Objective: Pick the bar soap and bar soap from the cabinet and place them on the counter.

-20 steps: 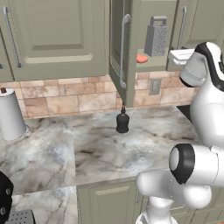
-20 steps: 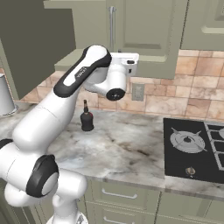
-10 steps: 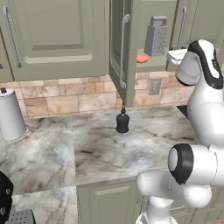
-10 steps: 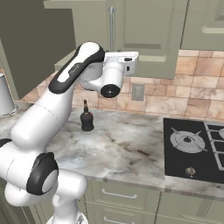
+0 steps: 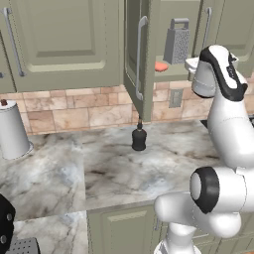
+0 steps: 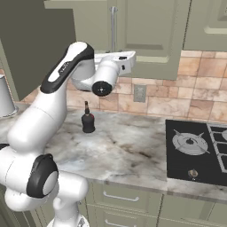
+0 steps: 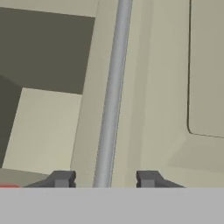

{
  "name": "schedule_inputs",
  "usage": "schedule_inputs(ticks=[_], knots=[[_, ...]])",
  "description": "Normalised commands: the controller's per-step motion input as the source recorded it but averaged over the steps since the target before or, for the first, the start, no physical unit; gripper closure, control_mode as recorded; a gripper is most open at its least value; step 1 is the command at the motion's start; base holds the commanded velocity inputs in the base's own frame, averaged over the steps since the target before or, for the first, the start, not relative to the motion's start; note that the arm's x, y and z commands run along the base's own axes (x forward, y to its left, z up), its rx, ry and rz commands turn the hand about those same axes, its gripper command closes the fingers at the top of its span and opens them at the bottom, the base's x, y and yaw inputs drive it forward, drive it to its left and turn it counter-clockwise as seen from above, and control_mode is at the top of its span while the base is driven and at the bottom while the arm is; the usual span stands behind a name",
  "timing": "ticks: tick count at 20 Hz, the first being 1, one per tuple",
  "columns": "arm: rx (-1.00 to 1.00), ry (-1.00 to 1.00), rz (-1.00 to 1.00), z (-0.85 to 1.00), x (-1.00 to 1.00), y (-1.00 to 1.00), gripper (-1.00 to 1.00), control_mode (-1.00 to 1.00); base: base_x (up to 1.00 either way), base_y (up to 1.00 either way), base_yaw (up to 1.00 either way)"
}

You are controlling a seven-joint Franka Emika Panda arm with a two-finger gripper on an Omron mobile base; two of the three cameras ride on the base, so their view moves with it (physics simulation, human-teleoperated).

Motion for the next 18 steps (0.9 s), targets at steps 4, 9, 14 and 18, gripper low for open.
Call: schedule_inputs(ticks=[4, 9, 14, 18], knots=[[0.0, 0.0, 0.01, -0.01, 0.02, -0.02, 1.0, -1.0, 0.0, 0.0, 0.0], [0.0, 0.0, 0.0, 0.0, 0.0, 0.0, 1.0, -1.0, 0.0, 0.0, 0.0], [0.0, 0.0, 0.0, 0.0, 0.0, 0.0, 1.0, -1.0, 0.0, 0.0, 0.0], [0.0, 0.0, 0.0, 0.0, 0.0, 0.0, 1.0, -1.0, 0.0, 0.0, 0.0]])
